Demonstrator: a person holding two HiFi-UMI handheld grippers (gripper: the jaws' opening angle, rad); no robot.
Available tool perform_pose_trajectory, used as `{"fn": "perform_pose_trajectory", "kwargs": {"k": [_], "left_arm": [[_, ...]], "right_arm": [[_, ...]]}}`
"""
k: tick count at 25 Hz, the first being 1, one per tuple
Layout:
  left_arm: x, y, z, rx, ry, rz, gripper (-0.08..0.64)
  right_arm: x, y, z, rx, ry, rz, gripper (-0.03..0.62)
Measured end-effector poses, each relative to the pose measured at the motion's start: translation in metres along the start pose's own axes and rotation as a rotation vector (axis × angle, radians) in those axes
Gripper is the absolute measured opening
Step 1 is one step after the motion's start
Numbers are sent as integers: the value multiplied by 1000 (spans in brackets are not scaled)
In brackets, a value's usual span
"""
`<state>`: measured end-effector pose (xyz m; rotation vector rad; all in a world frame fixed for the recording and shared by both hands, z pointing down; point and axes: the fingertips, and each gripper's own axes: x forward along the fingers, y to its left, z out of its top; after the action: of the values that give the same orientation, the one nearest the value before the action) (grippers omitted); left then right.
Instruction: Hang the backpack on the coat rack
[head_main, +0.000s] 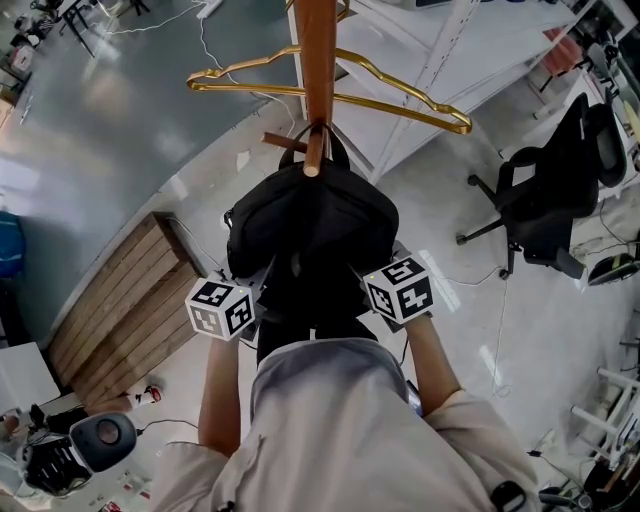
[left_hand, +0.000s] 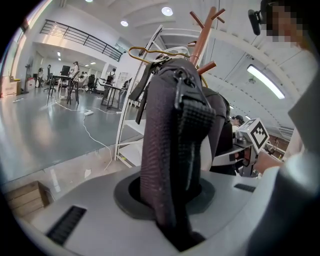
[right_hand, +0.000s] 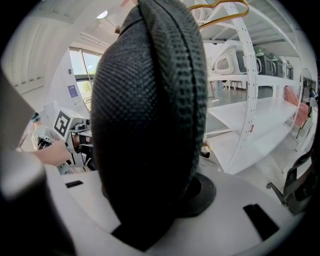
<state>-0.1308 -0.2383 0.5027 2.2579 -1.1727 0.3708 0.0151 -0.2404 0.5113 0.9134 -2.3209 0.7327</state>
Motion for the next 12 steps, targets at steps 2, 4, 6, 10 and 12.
{"fn": "perform_pose_trajectory", "kwargs": {"k": [2, 4, 6, 10, 12], "left_arm": [[2, 1, -3, -23, 5, -4, 75], [3, 1, -5, -45, 9, -7, 75], [7, 3, -6, -51, 10, -10, 77], [15, 6, -7, -53, 11, -17, 77], [20, 8, -6, -53, 12, -20, 75]], "right_arm": [[2, -1, -2, 5, 8, 2, 156], [3, -2, -4, 11, 16, 4, 156], [5, -6, -4, 12, 18, 2, 156], [9, -12, -5, 16, 20, 0, 158], [11, -16, -5, 20, 19, -2, 159]]}}
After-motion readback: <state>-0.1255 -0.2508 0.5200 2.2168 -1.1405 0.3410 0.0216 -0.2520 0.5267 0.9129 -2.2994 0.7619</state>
